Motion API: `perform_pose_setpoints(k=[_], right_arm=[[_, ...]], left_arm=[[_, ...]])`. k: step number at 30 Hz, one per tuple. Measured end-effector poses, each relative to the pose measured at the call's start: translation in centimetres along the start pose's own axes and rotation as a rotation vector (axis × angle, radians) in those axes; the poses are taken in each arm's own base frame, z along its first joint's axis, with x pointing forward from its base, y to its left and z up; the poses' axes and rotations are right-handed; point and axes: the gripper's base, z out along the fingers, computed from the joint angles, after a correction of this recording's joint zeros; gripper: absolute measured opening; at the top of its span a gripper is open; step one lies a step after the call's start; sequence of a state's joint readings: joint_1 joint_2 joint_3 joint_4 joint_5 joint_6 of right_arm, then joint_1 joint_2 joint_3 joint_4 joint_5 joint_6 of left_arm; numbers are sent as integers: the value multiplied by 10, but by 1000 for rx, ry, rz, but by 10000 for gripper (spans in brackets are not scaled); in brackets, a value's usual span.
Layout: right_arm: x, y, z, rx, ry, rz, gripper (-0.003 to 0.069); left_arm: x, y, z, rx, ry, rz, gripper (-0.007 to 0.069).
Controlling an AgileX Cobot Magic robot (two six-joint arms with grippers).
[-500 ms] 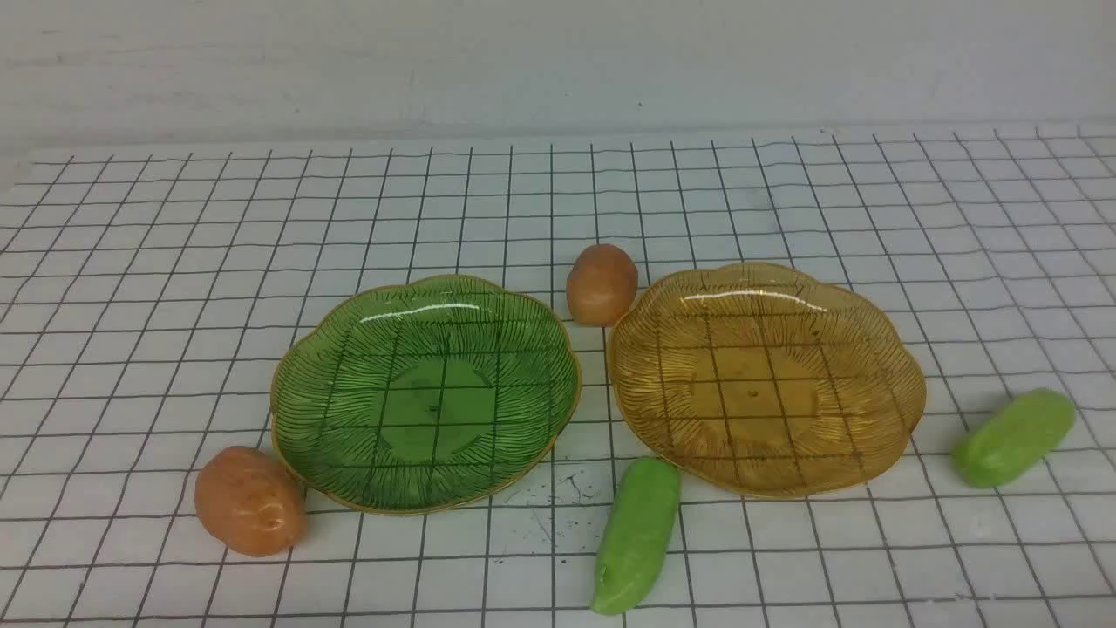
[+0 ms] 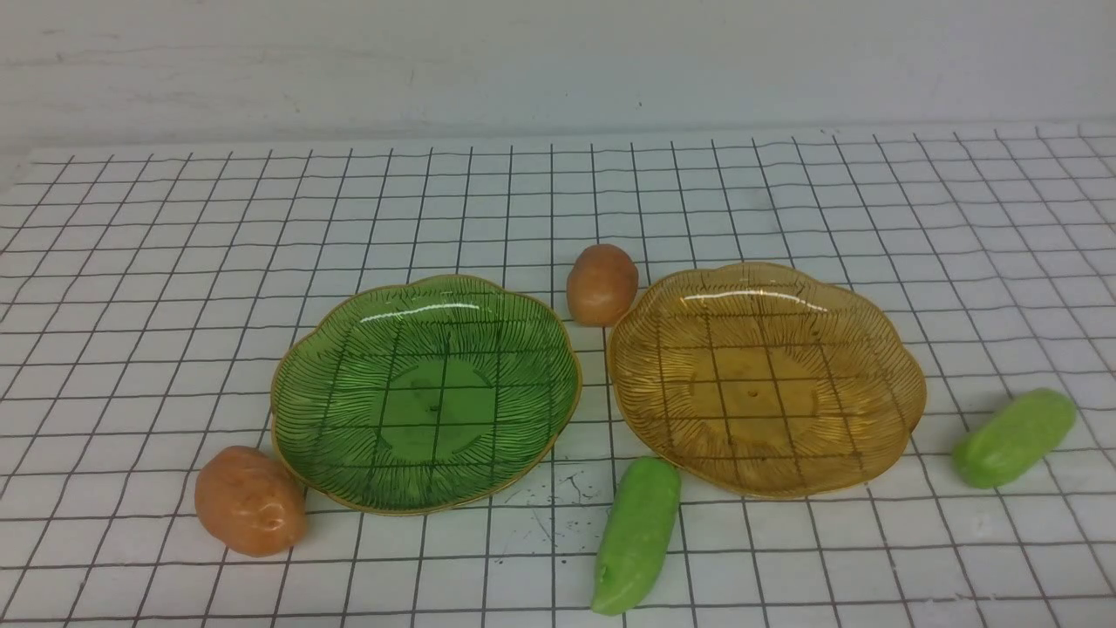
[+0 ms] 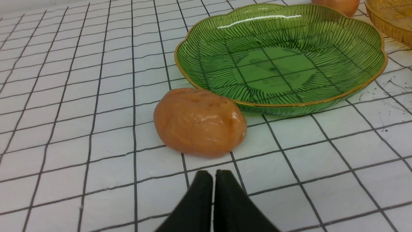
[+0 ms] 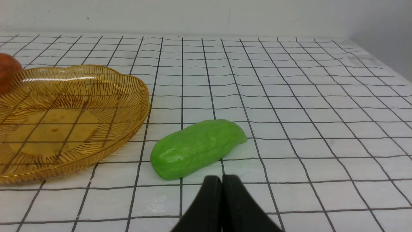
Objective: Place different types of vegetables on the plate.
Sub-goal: 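Pick up the potato beside the plates and place it on a plate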
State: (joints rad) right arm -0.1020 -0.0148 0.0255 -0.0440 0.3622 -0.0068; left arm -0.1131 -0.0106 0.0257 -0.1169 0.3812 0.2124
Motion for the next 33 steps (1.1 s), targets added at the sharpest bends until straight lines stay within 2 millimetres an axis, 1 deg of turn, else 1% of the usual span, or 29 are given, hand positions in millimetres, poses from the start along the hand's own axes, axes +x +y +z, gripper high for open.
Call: perform_pose_setpoints(k=[2, 7, 9, 33], right_arm=[[0, 0, 0, 0, 0, 0, -15], [0, 0, 0, 0, 0, 0, -15], [0, 0, 0, 0, 0, 0, -15], [0, 0, 0, 0, 0, 0, -15]], left_arm=[[0, 0, 0, -2, 0, 8, -8], [1, 3, 0, -36, 9, 138, -8], [1, 4, 0, -45, 11, 160, -8], [-1, 6, 0, -68, 0, 214, -8]])
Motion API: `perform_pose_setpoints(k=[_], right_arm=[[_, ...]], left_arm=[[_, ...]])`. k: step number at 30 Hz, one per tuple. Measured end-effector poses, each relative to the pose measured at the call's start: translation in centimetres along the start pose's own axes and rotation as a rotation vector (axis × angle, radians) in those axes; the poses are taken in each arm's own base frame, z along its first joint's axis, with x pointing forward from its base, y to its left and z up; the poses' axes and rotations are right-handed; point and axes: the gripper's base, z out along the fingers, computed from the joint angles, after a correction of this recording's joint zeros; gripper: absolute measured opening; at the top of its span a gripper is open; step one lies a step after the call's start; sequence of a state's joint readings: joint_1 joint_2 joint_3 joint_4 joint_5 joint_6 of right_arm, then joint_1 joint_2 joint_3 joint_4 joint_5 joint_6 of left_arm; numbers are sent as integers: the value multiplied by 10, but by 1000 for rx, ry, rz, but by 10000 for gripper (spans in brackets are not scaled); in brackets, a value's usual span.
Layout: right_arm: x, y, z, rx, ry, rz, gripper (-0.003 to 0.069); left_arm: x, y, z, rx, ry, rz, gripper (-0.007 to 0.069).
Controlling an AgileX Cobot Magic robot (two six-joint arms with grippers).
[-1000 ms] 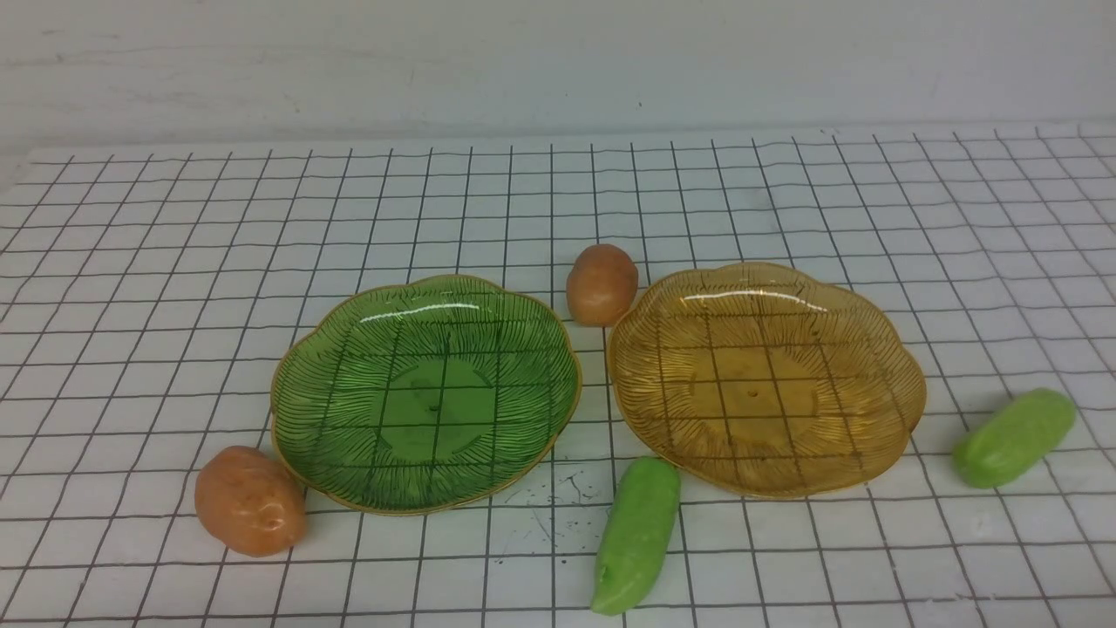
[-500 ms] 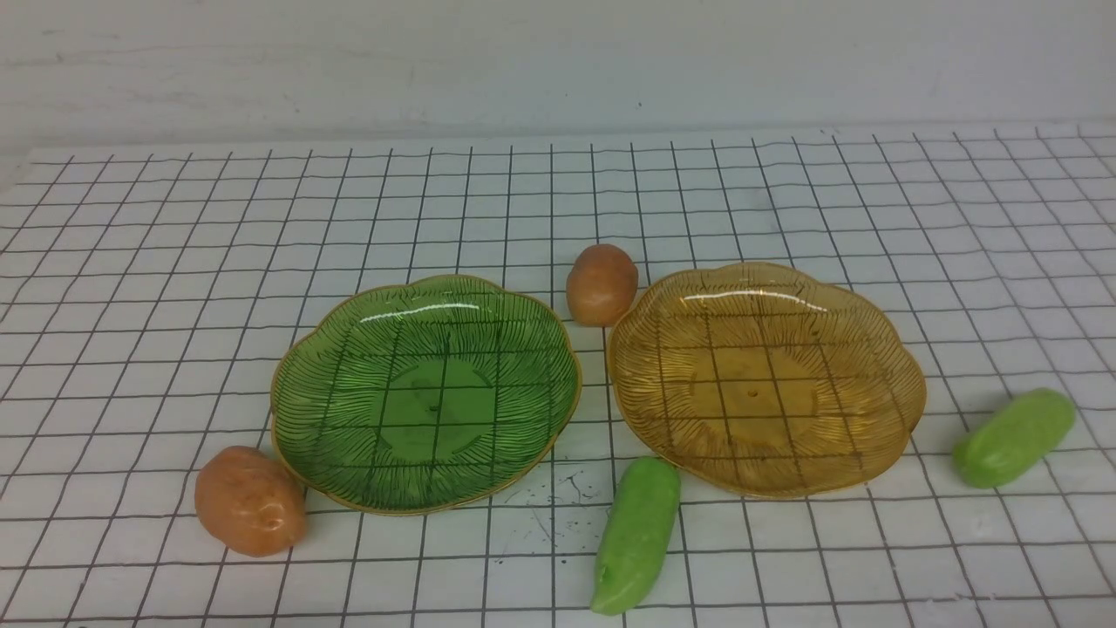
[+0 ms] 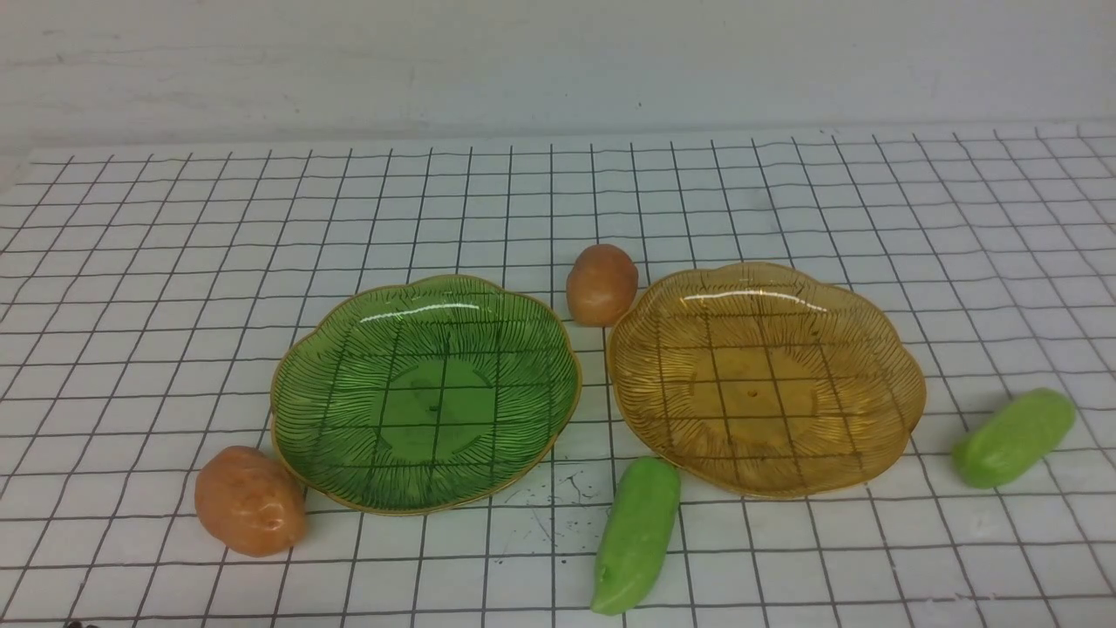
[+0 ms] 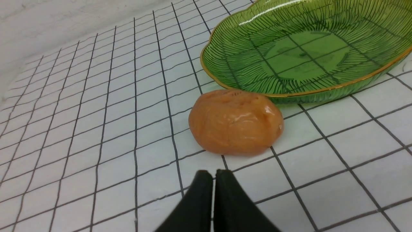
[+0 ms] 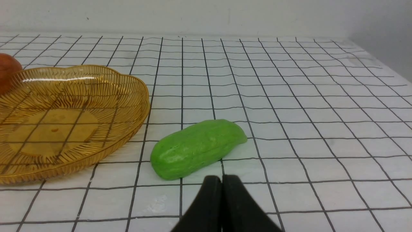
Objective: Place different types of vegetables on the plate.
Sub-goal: 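Pick up the potato beside the plates and place it on a plate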
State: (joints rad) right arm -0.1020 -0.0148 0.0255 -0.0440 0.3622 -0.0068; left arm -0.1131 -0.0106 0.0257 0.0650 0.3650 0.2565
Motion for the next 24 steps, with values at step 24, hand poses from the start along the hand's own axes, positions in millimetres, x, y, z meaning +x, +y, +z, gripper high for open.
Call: perform_pose_setpoints(k=[24], right_arm=[[-31, -8, -6, -102, -372, 1026, -15]], left_arm=[[-58, 17, -24, -77, -744, -360, -8]])
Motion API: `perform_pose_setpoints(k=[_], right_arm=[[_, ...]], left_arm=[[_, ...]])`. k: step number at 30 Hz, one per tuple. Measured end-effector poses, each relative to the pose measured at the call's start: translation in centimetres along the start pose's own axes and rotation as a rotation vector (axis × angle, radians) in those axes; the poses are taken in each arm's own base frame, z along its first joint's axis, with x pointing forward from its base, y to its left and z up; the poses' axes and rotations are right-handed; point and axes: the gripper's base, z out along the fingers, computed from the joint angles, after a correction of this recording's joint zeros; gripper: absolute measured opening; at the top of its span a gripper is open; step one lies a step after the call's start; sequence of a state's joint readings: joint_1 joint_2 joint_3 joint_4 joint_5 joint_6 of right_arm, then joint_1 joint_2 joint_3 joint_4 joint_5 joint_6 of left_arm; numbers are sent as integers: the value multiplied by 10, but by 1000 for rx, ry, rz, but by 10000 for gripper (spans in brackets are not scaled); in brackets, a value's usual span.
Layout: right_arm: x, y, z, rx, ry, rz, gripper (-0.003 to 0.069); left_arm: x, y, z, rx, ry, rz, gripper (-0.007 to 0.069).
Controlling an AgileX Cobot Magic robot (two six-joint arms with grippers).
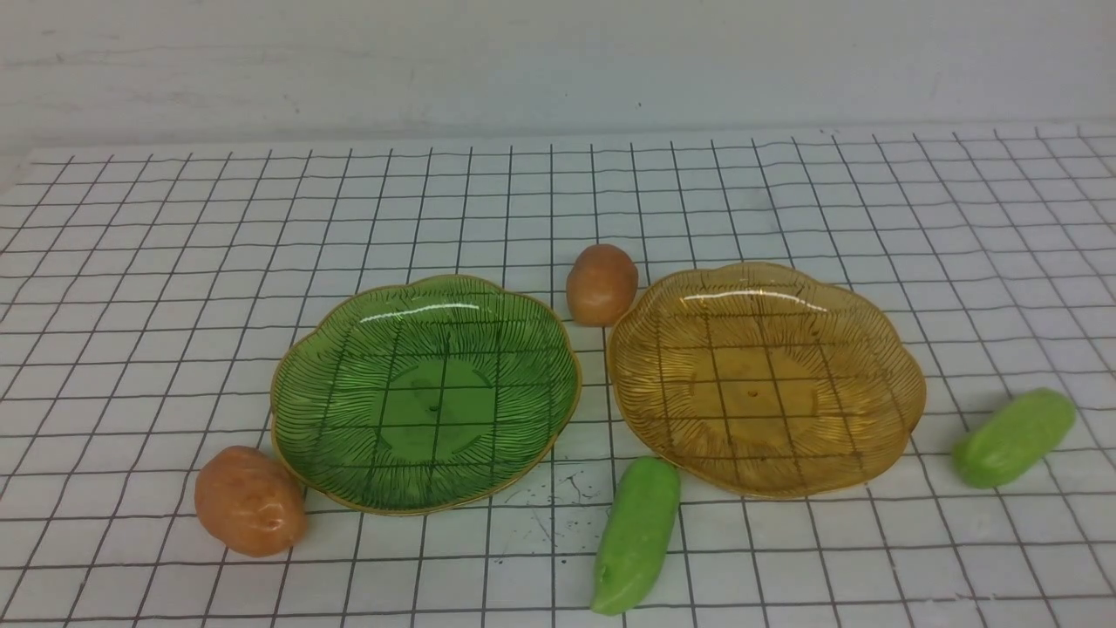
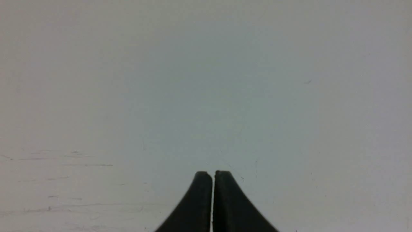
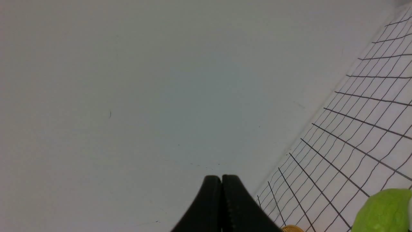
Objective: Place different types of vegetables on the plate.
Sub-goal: 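Pick up the potato beside the plates and place it on a plate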
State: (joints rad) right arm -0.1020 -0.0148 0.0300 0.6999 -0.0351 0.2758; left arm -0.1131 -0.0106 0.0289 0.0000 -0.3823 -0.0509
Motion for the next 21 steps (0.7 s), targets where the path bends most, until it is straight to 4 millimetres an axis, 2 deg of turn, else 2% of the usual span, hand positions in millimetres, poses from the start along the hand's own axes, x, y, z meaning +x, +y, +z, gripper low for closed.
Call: perform_pose_setpoints(k=[9, 11, 13, 15, 17, 20, 21], right_arm=[[1, 2, 0, -1, 22, -40, -15], [-7, 24, -1, -46, 75, -136, -15], [-26, 60, -6, -120, 100, -291, -15], [-39, 85, -6, -141, 138, -407, -15], [-46, 103, 0, -124, 244, -532, -15], [-51, 121, 19, -71, 425, -654, -15], [-51, 123, 25, -57, 472, -678, -15]], left_arm=[[-3, 7, 0, -78, -45, -191, -8], [-15, 15, -2, -139, -181, -303, -8], [-29, 17, 2, -164, -188, -412, -8], [-44, 13, 8, -144, -127, -473, -8], [-59, 4, 20, -91, 29, -493, -8], [-64, -10, 40, -18, 311, -467, -8], [-60, -14, 47, 1, 426, -459, -8]])
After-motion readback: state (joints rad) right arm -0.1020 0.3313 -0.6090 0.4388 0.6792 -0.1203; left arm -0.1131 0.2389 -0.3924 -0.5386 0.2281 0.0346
